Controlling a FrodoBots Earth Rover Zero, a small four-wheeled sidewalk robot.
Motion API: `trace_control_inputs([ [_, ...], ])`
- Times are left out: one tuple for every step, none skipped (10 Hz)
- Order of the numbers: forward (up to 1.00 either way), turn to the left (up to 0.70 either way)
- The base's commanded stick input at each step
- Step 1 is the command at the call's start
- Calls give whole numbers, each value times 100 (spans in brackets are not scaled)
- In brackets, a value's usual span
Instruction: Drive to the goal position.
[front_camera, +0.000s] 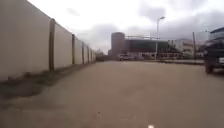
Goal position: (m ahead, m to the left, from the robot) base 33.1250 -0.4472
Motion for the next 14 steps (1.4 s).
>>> trace_control_inputs([
  [100, 0],
  [100, 0],
  [100, 0],
  [100, 0],
  [100, 9],
  [100, 26],
  [100, 0],
  [100, 0],
  [100, 0],
  [100, 0],
  [100, 0],
  [100, 0],
  [100, 0],
  [100, 0],
])
